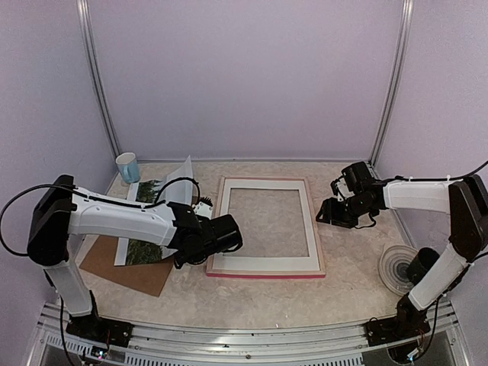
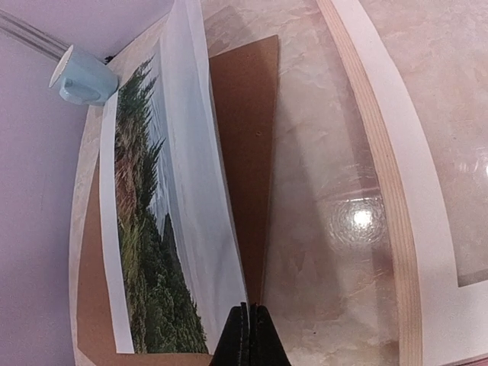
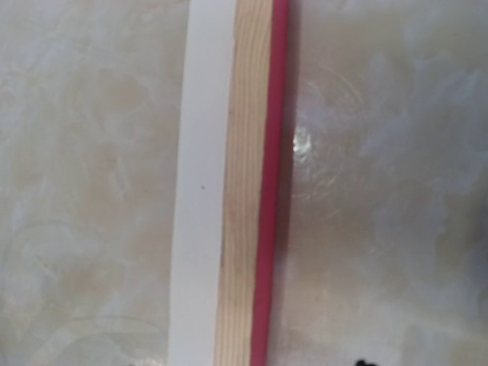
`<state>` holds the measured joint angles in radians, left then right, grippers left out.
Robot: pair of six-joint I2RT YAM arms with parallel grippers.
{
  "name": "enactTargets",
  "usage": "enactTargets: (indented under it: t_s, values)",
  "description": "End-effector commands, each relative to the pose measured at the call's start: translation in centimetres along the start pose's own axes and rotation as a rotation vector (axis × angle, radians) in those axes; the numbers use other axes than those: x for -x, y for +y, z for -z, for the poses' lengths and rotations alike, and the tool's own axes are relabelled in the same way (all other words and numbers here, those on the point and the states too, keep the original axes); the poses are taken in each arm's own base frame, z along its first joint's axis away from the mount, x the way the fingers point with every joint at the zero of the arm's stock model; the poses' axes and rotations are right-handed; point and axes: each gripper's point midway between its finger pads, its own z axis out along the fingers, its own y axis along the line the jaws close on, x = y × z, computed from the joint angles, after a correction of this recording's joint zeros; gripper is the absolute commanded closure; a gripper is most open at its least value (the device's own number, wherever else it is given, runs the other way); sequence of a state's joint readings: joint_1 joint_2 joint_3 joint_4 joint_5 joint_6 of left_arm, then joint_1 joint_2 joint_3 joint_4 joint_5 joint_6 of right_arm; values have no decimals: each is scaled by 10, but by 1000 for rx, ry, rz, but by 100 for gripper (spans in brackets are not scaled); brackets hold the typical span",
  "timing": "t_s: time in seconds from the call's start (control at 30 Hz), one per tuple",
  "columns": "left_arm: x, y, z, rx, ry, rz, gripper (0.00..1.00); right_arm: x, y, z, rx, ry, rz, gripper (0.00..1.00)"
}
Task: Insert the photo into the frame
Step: Pick up the photo from the backboard, then turn over the photo.
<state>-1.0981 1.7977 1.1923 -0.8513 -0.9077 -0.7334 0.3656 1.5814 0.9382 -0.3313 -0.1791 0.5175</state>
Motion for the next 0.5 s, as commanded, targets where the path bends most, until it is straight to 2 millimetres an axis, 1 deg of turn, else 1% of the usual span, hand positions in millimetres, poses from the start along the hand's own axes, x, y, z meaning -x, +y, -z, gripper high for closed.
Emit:
enactTargets:
  t_s: [0.0,0.33,0.47]
  values:
    - [22,6,24,-14,-57,47,100,4,6,6,18,-19,14,39]
    - [54,4,59,-105,-127,116,100,6,8,8,21,-25,19,39]
    - [66,-2,73,-156,-148,137,100,7,9,8,23,-24,21,38]
